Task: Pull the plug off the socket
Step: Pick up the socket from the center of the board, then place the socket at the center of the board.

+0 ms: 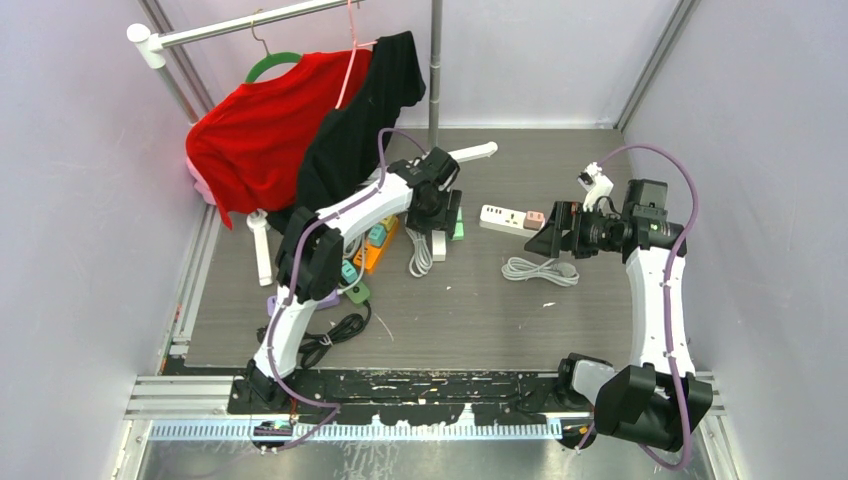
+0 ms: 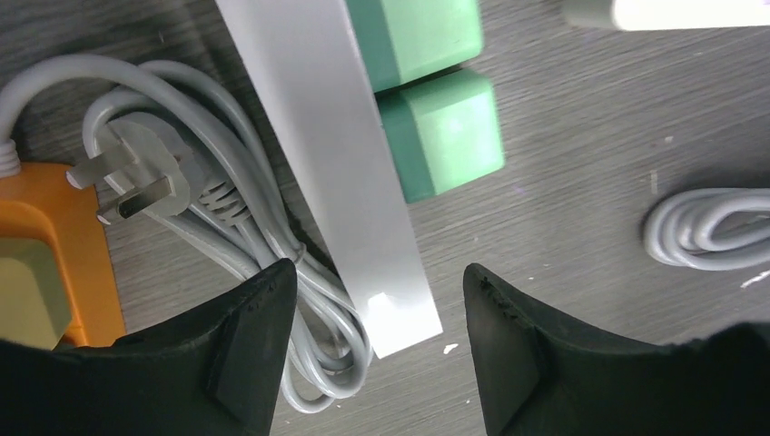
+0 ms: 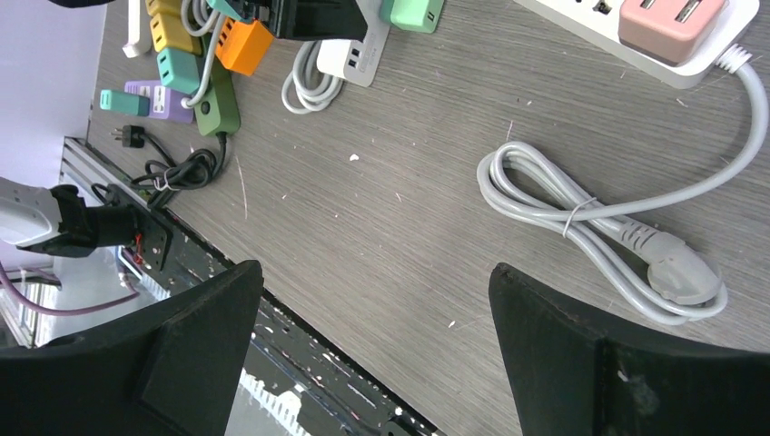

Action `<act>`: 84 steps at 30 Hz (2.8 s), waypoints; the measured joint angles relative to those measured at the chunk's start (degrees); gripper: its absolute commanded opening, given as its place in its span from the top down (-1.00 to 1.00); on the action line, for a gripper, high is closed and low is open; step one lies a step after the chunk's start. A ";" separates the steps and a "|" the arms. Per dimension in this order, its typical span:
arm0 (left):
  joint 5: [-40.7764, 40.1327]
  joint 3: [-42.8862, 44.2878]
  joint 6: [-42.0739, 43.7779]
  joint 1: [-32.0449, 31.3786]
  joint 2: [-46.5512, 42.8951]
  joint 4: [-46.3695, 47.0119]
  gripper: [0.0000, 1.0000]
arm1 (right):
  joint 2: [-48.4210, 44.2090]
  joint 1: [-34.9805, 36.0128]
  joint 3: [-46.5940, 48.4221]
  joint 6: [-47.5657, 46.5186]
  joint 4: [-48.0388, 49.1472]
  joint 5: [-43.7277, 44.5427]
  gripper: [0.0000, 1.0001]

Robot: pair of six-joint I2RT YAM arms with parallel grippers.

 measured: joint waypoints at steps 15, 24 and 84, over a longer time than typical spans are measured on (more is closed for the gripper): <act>-0.39 -1.25 -2.16 -1.01 1.57 -2.69 -0.09 | -0.15 0.00 -2.62 2.91 3.58 -0.46 -1.00; -0.15 -1.22 -2.78 -1.90 2.43 -2.84 0.10 | -0.13 0.00 -2.91 4.17 4.57 -1.11 -0.99; 25.18 -48.22 -26.64 -3.23 -25.53 49.53 1.00 | 2.62 14.93 -26.12 60.87 43.15 13.64 -0.43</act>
